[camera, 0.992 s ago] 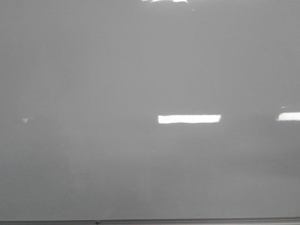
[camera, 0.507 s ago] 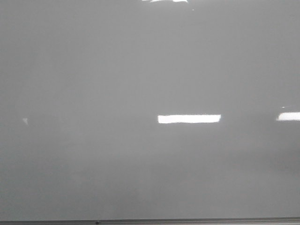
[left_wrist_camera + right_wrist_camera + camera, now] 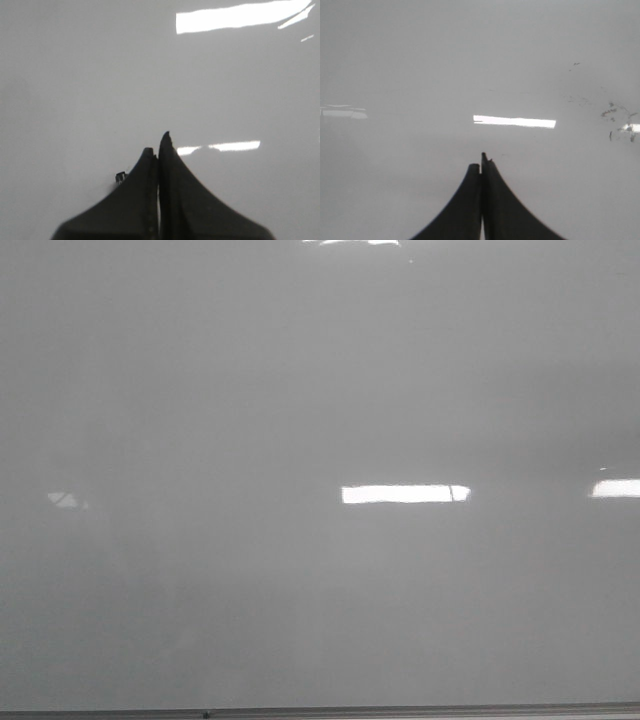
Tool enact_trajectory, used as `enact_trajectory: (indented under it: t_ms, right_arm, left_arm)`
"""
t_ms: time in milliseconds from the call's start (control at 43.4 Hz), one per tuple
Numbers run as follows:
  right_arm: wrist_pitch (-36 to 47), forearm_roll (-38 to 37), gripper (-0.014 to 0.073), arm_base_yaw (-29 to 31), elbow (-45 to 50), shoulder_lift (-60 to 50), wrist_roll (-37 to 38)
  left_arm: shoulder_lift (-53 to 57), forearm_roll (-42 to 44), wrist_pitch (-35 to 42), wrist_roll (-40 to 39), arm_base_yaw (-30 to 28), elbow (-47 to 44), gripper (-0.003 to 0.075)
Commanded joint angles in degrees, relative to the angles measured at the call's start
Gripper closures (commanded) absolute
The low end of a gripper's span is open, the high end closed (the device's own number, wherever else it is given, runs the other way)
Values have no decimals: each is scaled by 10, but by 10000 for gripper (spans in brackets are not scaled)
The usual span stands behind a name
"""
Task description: Write number 6 on whiteboard
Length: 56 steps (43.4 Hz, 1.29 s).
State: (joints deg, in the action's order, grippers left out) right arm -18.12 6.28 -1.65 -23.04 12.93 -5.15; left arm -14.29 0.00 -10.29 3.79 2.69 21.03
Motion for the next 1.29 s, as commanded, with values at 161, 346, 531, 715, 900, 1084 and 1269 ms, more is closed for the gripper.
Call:
enact_trajectory:
  t_ms: [161, 346, 531, 715, 900, 1084, 1269]
  right_arm:
    - [34, 3, 651, 1, -37, 61, -3]
    - [35, 3, 382, 1, -37, 61, -3]
    - [35, 3, 62, 1, -37, 61, -3]
    - [34, 3, 34, 1, -37, 61, -3]
    - [34, 3, 34, 1, -37, 61, -3]
    - [34, 3, 34, 1, -37, 61, -3]
    - [34, 3, 34, 1, -37, 61, -3]
  left_arm:
    - [-52, 0, 32, -1, 0, 28, 734]
    - [-52, 0, 32, -1, 0, 24, 477]
    - [-52, 0, 44, -1, 0, 8, 206]
    - [-74, -30, 27, -5, 0, 4, 205]
    - [-198, -71, 27, -48, -2, 26, 205]
    - [-357, -71, 68, -57, -14, 63, 205]
    - [-478, -71, 103, -58, -80, 90, 205]
